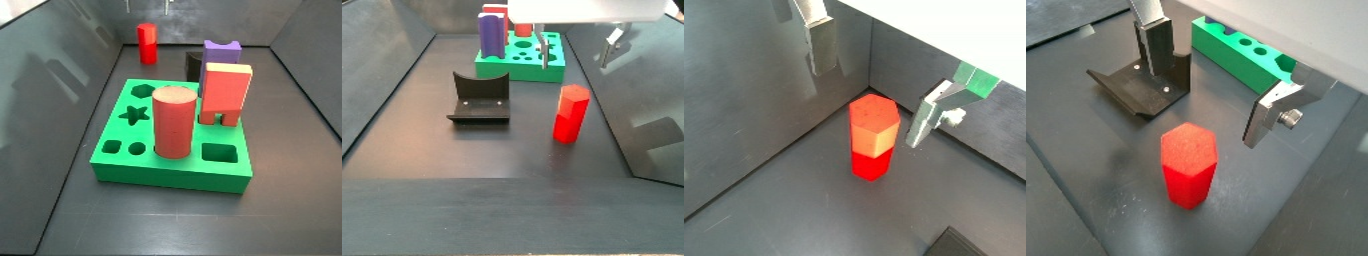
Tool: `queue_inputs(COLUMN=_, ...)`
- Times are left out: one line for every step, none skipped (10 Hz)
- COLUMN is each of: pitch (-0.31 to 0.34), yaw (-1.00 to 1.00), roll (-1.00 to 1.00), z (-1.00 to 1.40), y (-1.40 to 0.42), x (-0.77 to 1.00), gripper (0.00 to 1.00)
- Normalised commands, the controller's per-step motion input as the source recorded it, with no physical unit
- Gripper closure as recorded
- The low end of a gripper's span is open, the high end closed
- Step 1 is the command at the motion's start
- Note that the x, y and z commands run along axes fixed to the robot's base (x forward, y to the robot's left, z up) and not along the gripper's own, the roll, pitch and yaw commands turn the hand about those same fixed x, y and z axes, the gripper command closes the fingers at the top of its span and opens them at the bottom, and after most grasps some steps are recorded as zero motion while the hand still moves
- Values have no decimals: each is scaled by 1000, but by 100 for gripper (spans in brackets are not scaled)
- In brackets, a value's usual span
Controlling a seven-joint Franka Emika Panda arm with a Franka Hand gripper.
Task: Pick up the hexagon object. Move up. Move to above the board. Insert the hexagon object.
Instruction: Pick up the hexagon object.
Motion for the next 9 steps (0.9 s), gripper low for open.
queue_inputs(pitch=-141, yaw=-214, roll=-123, z=-254, y=169, x=-20, gripper=0)
queue_inputs(pitch=-199, yaw=-266, roll=-169, z=-260, y=137, x=0, gripper=0)
queue_inputs(pitch=-210, yaw=-306, roll=-153, z=-254, y=74, x=0, gripper=0)
queue_inputs(pitch=-207, yaw=-369, roll=-140, z=-263, y=43, x=0, gripper=0)
queue_inputs(pitch=-194, yaw=-371, roll=-129, z=-294, y=46, x=0, gripper=0)
queue_inputs(pitch=-203, yaw=-371, roll=-129, z=-294, y=46, x=0, gripper=0)
queue_inputs(pitch=-161, yaw=-320, roll=-106, z=-306, y=71, x=0, gripper=0)
queue_inputs(pitch=-133, yaw=-286, roll=-99, z=-360, y=120, x=0, gripper=0)
queue_inputs(pitch=-107, yaw=-251, roll=-94, z=-346, y=166, x=0, gripper=0)
